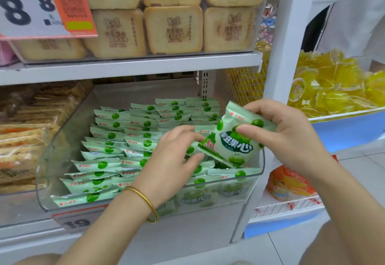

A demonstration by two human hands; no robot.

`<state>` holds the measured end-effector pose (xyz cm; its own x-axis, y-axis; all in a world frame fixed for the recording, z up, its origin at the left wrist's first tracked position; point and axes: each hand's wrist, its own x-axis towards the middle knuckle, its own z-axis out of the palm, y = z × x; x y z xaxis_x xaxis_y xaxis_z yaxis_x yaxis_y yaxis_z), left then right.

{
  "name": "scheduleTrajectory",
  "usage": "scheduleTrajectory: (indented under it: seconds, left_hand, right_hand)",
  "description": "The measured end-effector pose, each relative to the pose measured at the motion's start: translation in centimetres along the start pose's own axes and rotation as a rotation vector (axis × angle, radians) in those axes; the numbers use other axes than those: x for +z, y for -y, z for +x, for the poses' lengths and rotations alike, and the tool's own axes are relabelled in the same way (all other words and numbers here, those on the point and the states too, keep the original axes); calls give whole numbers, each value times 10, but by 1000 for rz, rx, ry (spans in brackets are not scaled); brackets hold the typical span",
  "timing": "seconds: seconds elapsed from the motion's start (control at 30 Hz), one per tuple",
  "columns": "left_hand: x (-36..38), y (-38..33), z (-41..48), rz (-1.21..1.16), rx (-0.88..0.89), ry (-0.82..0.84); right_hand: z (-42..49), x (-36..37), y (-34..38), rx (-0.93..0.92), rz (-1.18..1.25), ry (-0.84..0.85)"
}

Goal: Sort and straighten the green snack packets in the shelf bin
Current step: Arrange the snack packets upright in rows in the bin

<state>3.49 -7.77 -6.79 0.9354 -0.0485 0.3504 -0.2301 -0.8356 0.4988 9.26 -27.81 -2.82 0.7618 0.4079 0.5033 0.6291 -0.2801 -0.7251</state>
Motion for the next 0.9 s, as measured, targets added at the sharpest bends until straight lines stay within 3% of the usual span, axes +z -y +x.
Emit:
scheduleTrajectory:
  seconds: [0.27, 0.47, 0.7, 0.9]
  left_hand:
    - [-2, 0, 2, 54, -11, 50]
    - [-1, 0, 1, 75, -4, 57]
    - [-1, 2, 0, 49, 6, 40]
    - [-3, 1, 1, -3, 31, 13]
  right_hand:
    - [2, -4, 4, -126, -445, 190]
    - [7, 8, 17, -89, -846, 250]
    - [11, 26, 15, -52, -857, 515]
    - [15, 9, 20, -189, -1017, 453]
